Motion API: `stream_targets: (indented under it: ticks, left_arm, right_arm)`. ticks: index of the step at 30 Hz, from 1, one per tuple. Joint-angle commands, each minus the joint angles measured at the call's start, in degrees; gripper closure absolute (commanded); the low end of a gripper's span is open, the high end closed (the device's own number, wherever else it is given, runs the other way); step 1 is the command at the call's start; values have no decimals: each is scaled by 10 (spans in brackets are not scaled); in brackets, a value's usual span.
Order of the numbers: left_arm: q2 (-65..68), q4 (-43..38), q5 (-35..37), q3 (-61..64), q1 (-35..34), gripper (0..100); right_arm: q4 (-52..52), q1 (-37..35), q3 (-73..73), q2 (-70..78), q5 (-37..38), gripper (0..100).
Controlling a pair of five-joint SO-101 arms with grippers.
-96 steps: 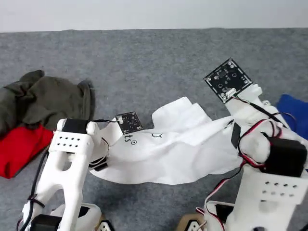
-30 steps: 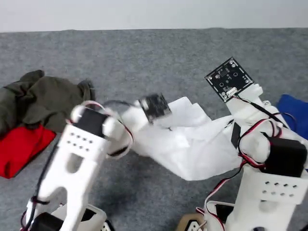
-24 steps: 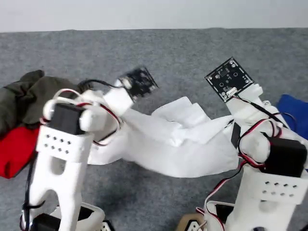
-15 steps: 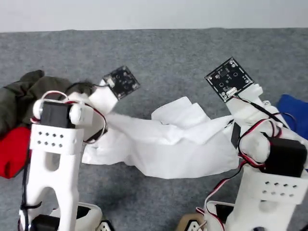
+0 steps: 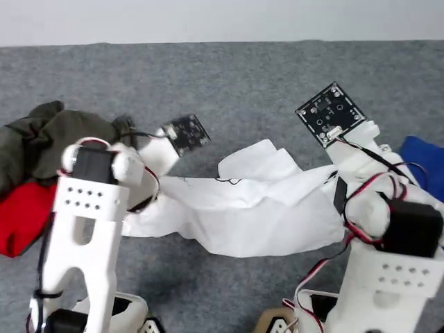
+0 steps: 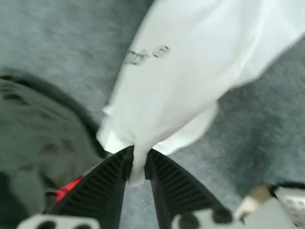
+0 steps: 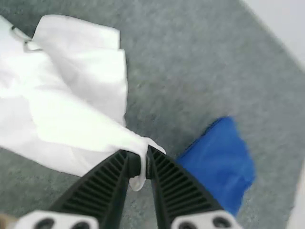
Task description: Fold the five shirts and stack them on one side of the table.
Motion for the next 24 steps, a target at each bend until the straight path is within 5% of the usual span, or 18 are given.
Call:
stream_targets:
  ticks: [1, 12, 24]
  left_arm:
    - [-12, 0, 39, -135, -38, 995]
    - [-11, -4, 130, -568, -68, 995]
    - [-11, -27, 47, -853, -69, 995]
  right_arm:
    - [-14, -2, -81, -29, -5, 989]
    - [-127, 167, -309, -40, -4, 989]
    - [-300, 307, -411, -44, 27, 988]
